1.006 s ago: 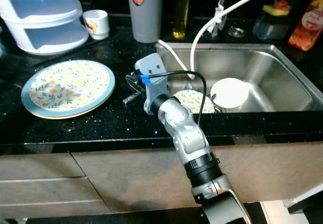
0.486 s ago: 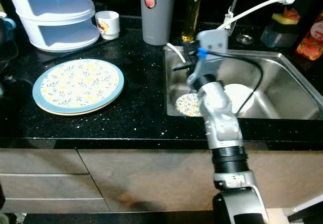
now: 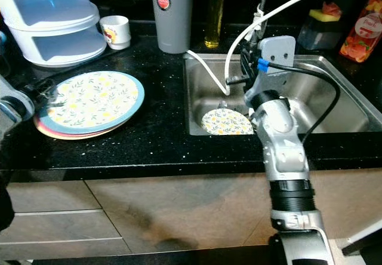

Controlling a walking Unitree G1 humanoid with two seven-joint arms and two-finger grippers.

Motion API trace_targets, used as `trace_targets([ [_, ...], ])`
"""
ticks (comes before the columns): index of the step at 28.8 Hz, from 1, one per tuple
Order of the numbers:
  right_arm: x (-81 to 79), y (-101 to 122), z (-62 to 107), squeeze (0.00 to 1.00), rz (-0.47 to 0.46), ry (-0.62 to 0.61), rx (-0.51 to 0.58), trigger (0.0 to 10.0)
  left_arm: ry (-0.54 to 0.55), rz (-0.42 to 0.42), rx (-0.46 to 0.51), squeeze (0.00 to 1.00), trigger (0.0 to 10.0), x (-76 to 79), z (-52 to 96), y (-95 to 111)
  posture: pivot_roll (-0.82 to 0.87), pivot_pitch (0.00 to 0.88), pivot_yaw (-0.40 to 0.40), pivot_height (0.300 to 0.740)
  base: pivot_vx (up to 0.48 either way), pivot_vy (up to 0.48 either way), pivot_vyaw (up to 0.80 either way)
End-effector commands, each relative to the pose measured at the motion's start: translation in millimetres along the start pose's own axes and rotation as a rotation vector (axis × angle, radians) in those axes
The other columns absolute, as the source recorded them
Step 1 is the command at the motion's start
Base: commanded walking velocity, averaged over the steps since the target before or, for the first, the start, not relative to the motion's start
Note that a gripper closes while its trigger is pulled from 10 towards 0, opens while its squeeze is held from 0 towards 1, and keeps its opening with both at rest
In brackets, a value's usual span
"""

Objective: Kitchen organization

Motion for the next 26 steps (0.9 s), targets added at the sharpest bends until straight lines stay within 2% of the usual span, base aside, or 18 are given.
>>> trace_targets([
  [1, -8.3, -15, 0.6, 0.00, -0.019, 0.059, -0.070, 10.0, -0.052, 0.036, -0.098, 0.00, 10.0, 11.1, -6.2, -27, 0.14, 0.056, -0.012, 0.740, 0.000, 0.000, 0.00],
  [2, -11.4, -17, -0.3, 0.00, -0.001, 0.090, -0.080, 10.0, -0.085, 0.039, -0.098, 0.00, 10.0, 20.4, -8.6, -30, 0.14, 0.057, -0.016, 0.740, 0.000, 0.000, 0.00],
  [10, -11.7, -15, -4.3, 0.00, 0.011, 0.115, -0.084, 10.0, -0.144, 0.003, -0.068, 0.00, 10.0, 48.0, -20.7, -28, 0.14, 0.050, -0.023, 0.740, 0.000, 0.000, 0.00],
  [16, -11.6, -12, -0.3, 0.00, 0.024, 0.158, -0.071, 10.0, -0.275, -0.011, -0.103, 0.00, 10.0, 75.8, -19.1, -37, 0.14, 0.050, -0.024, 0.740, 0.000, 0.000, 0.00],
  [19, -12.3, -11, 0.3, 0.00, 0.025, 0.167, -0.067, 10.0, -0.298, -0.019, -0.112, 0.00, 10.0, 80.6, -18.6, -39, 0.14, 0.050, -0.024, 0.740, 0.000, 0.000, 0.00],
  [20, -14.0, -8, 0.4, 0.00, 0.019, 0.182, -0.048, 10.0, -0.355, -0.084, -0.121, 0.00, 10.0, 88.9, -14.4, -40, 0.13, 0.050, -0.019, 0.740, 0.000, 0.000, 0.00],
  [23, -14.5, -7, 0.5, 0.00, 0.017, 0.186, -0.043, 10.0, -0.372, -0.103, -0.124, 0.00, 10.0, 91.4, -13.1, -41, 0.13, 0.050, -0.019, 0.740, 0.000, 0.000, 0.00],
  [24, -15.6, -5, 0.2, 0.00, 0.013, 0.191, -0.027, 10.0, -0.374, -0.232, -0.055, 0.00, 10.0, 92.1, -8.4, -29, 0.13, 0.050, -0.016, 0.740, 0.000, 0.000, 0.00],
  [25, -18.2, -1, 0.6, 0.00, 0.002, 0.207, -0.002, 10.0, -0.408, -0.413, 0.076, 0.00, 10.0, 97.2, 1.6, -6, 0.13, 0.050, -0.016, 0.740, 0.000, 0.000, 0.00],
  [26, -20.0, 2, 0.9, 0.00, -0.005, 0.219, 0.015, 10.0, -0.440, -0.546, 0.162, 0.00, 10.0, 103.6, 10.6, 8, 0.13, 0.050, -0.016, 0.740, 0.000, 0.000, 0.00],
])
Point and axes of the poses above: a point about 5 cm out from each wrist's last joint towards the gripper, its own z axis pointing back from the gripper into the wrist, its own y axis along the axis of the wrist's last joint, x = y × z, the point moved 1 cm from there along -z, pointing out of the wrist towards the gripper, and after that the axes turned 2 degrees about z, right-handed, at the moved point
